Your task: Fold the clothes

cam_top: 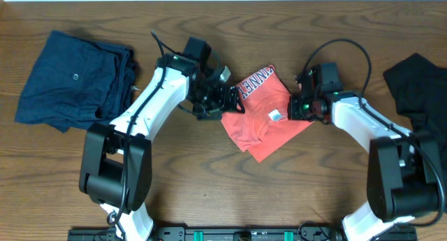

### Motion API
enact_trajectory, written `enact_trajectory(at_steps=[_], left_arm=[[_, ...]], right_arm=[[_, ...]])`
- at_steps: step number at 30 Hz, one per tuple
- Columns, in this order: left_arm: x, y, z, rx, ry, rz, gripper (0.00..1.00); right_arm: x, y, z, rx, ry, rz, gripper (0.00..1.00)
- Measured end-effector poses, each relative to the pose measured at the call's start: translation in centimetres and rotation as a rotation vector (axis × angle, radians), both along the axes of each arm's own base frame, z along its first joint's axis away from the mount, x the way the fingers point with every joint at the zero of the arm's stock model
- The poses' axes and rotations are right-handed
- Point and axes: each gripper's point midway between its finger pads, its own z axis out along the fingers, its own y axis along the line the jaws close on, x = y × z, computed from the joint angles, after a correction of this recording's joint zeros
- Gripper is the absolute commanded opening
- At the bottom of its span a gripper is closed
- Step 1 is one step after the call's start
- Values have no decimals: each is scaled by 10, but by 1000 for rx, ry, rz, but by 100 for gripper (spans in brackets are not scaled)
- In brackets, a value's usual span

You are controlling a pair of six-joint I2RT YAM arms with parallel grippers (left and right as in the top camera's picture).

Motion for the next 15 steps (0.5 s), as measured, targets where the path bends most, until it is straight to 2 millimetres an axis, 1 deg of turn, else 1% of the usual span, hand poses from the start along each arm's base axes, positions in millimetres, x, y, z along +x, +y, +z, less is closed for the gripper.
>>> enact_trajectory(at_steps=[2, 3, 7, 9, 10, 12, 13, 15], left_arm=[[-6, 3, -13, 12, 15, 6, 86], [-7, 4, -19, 17, 17, 11, 87], [-5, 7, -50, 32, 11, 92, 100], [-3, 8, -67, 31, 14, 166, 98], [-1, 5, -70, 10, 17, 193, 98], [11, -1, -68, -38, -27, 261, 98], [16, -7, -68, -71, -47, 293, 98], [21, -18, -67, -122, -58, 343, 98]], right_arm=[[-5, -1, -7, -4, 31, 0, 3], [-6, -1, -7, -3, 34, 0, 3], [-10, -1, -8, -5, 53, 1, 3], [-10, -1, -8, -5, 56, 1, 3], [-10, -1, -7, -5, 56, 1, 3], [-11, -1, -8, -5, 59, 1, 3], [-11, -1, -8, -5, 60, 1, 3], [-11, -1, -8, -6, 61, 1, 3]])
